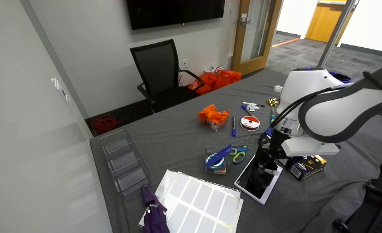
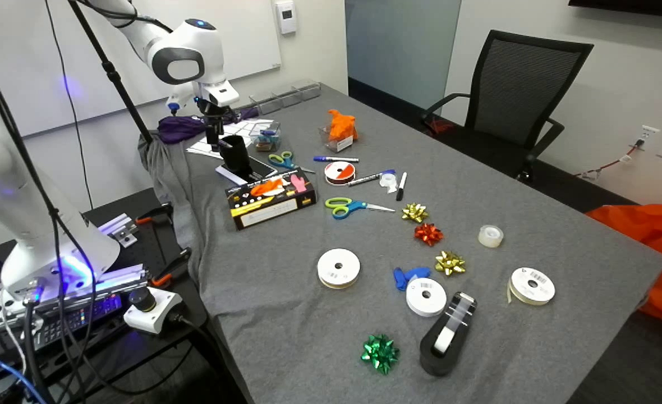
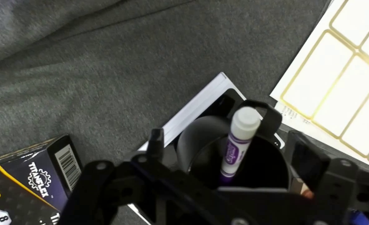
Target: Lift the marker from the black cup and put it in the stationary holder containing the gloves and then lift the gloves and put them next to the box to the right
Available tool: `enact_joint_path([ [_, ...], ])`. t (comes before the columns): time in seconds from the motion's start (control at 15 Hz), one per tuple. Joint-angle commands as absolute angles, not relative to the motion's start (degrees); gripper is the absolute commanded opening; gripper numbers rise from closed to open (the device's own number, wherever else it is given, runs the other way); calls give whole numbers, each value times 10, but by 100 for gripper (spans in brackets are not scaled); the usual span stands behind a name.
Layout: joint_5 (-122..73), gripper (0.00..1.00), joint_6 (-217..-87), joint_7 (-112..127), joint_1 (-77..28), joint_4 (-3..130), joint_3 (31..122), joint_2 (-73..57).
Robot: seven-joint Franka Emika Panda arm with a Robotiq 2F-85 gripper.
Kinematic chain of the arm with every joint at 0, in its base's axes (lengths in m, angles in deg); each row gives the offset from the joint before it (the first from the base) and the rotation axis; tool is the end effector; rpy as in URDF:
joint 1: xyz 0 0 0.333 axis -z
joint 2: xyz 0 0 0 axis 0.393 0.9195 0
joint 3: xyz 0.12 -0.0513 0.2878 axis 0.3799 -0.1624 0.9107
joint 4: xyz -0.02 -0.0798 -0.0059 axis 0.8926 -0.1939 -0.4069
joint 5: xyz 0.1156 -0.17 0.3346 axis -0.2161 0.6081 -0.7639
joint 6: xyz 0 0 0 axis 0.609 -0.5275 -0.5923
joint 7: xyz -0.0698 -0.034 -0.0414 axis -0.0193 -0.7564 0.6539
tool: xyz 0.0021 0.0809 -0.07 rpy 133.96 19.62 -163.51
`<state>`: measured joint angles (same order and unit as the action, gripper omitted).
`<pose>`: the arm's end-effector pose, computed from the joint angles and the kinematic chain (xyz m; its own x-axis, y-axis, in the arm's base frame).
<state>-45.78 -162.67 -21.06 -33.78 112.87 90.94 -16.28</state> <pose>0.4382 0.1707 0.2315 0.8782 -0.4412 -0.1846 -0.4632 -0.8807 -0.0989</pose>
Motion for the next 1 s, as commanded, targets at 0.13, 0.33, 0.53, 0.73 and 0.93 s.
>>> enact_joint_path([
  [0.13, -490, 74, -1638, -163, -341, 1129, 912, -156],
  [0.33, -497, 53, -1636, -152, -341, 1130, 911, -156],
  [0.53, -501, 31, -1637, -145, -340, 1130, 911, -158],
  [0.73, -502, 12, -1636, -141, -340, 1131, 910, -161],
  [0.93, -503, 1, -1630, -140, -339, 1132, 910, -167],
])
